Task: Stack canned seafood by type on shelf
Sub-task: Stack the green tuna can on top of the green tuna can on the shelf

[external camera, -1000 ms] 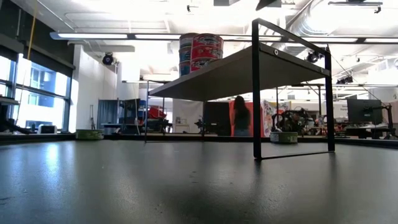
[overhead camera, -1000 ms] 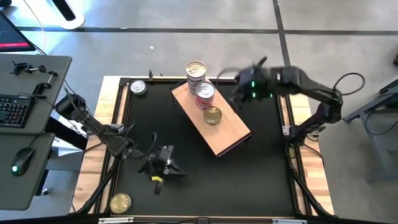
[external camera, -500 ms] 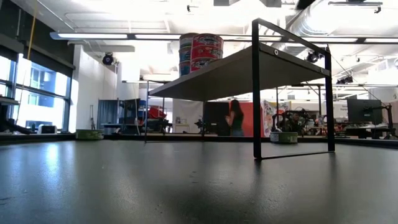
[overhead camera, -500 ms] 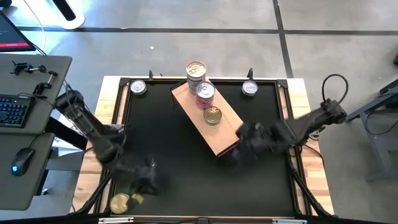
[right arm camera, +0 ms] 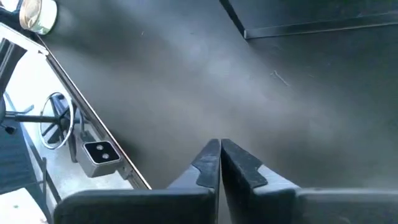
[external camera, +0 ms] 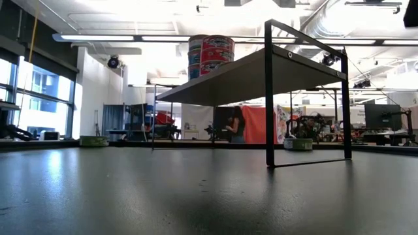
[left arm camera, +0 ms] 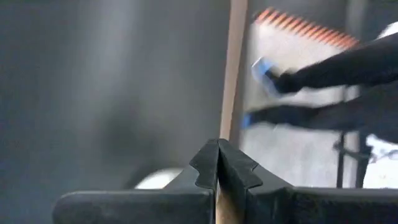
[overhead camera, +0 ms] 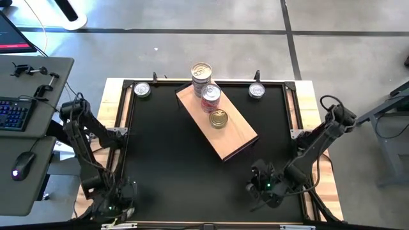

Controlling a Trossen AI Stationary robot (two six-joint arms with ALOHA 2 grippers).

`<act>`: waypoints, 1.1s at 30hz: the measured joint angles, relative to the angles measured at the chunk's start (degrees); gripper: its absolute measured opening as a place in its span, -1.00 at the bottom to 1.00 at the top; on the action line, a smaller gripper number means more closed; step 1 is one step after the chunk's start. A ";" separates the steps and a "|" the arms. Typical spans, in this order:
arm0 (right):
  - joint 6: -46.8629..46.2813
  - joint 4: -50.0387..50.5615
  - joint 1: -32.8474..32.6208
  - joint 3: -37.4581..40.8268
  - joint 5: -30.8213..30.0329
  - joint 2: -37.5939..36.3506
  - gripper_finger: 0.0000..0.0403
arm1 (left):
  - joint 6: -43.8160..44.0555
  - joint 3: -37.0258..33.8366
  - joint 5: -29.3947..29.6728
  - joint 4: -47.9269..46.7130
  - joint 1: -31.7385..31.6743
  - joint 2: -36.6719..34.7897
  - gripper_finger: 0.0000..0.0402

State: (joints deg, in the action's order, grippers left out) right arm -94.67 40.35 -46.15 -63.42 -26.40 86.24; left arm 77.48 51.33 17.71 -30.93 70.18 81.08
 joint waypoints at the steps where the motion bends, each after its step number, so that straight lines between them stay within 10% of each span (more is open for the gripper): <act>1: 0.11 -1.19 -0.26 0.72 -0.12 0.26 -0.98 | 3.12 0.02 -2.87 -2.65 0.05 0.32 -1.00; 9: 4.23 -4.56 -1.32 3.90 -0.39 0.58 -1.00 | 15.29 0.02 -21.51 -6.82 -1.33 3.13 -1.00; 20: 8.78 -5.07 -2.14 4.05 -1.00 0.61 -1.00 | 19.14 0.44 -27.63 2.85 -4.42 12.19 -1.00; 27: 7.25 -6.02 -6.48 2.84 -1.36 0.61 -1.00 | 17.64 0.57 -26.94 3.61 -8.20 14.98 -1.00; 33: 5.77 -5.94 -9.39 1.15 -5.35 0.61 -1.00 | 8.59 0.46 -10.44 5.07 -15.98 15.17 -1.00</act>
State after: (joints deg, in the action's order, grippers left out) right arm -88.90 34.41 -55.54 -62.27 -31.74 86.85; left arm 86.07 51.79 7.28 -25.86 54.20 96.25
